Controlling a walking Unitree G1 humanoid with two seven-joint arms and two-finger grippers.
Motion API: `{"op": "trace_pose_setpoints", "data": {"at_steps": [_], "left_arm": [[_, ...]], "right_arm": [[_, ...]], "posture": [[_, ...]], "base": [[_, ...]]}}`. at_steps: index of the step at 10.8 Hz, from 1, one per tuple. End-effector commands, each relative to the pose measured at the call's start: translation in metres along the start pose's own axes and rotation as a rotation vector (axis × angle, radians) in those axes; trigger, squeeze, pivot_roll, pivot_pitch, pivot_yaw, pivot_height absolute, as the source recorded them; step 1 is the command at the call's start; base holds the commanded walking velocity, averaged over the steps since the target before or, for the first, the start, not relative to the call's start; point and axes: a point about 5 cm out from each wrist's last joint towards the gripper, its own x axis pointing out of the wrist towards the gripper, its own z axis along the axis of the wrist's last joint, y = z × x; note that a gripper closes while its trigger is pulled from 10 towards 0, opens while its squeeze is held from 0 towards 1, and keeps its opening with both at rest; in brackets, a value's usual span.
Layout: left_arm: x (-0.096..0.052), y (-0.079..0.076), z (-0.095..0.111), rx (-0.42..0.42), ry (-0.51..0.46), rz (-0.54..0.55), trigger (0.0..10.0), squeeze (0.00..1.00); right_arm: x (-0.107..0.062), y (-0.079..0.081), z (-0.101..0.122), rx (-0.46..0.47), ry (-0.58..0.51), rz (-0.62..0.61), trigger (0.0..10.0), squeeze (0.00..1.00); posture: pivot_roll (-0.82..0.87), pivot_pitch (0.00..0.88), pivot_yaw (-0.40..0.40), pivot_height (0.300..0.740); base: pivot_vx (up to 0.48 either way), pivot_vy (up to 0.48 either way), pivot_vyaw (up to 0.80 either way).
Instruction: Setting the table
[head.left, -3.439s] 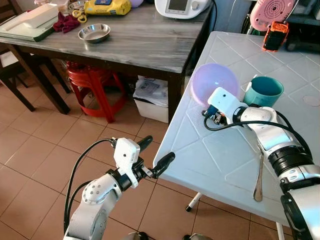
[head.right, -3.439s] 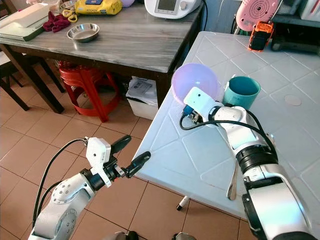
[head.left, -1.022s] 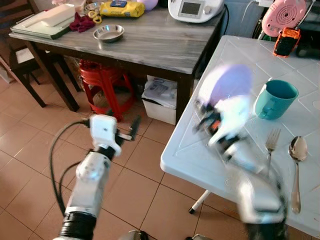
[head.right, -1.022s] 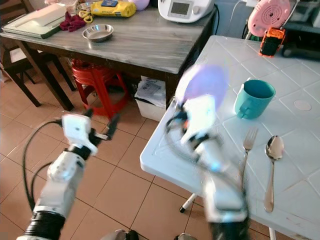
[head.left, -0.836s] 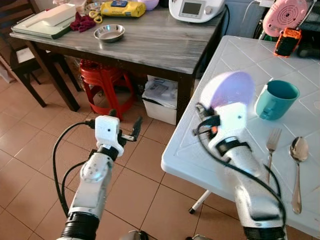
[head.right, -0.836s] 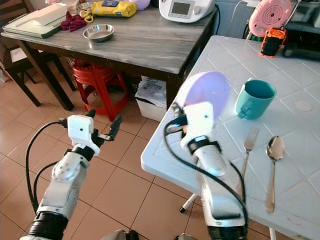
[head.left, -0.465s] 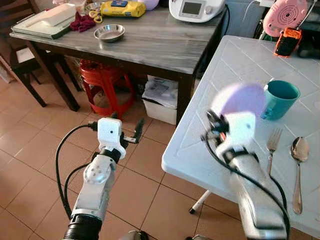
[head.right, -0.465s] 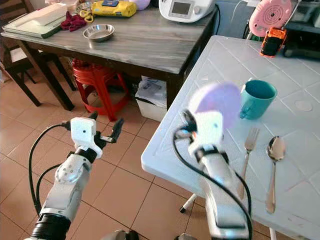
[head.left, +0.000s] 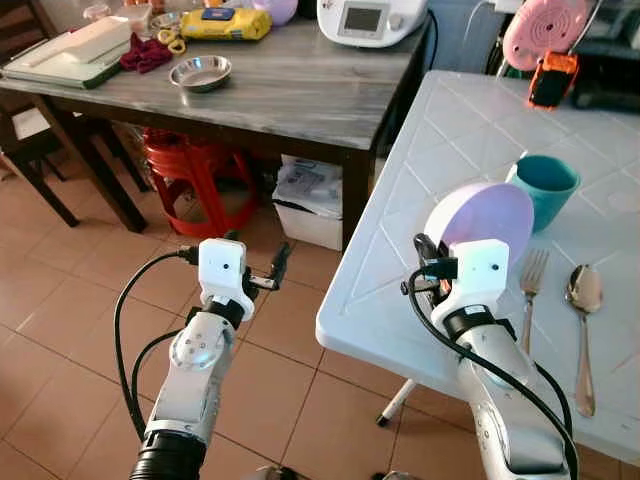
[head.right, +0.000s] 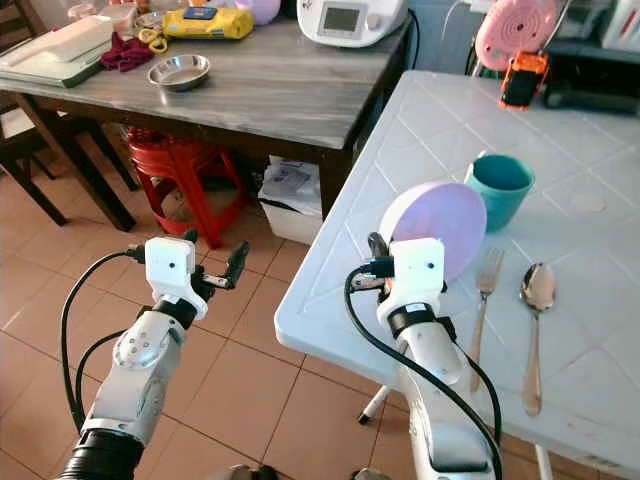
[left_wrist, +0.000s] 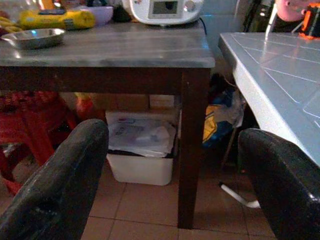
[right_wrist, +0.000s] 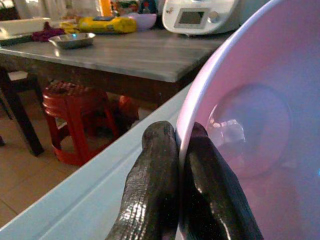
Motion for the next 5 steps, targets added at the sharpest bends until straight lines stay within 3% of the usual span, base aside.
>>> {"op": "trace_pose_setpoints", "data": {"at_steps": [1, 5], "left_arm": [[-0.0009, 0.0003, 0.0015, 0.008, 0.000, -0.010, 10.0, 0.00], [-0.0023, 0.0009, 0.0004, 0.009, 0.007, -0.019, 10.0, 0.00]], "right_arm": [[0.0013, -0.0002, 0.0042, 0.002, -0.023, -0.003, 10.0, 0.00], [0.0032, 0.0015, 0.0014, 0.011, -0.018, -0.004, 10.0, 0.00]], "posture": [[-0.10, 0.101, 0.079, 0.740], [-0.09, 0.096, 0.078, 0.740]], "base": [[0.000, 0.000, -0.51], [0.000, 0.315, 0.00]]}}
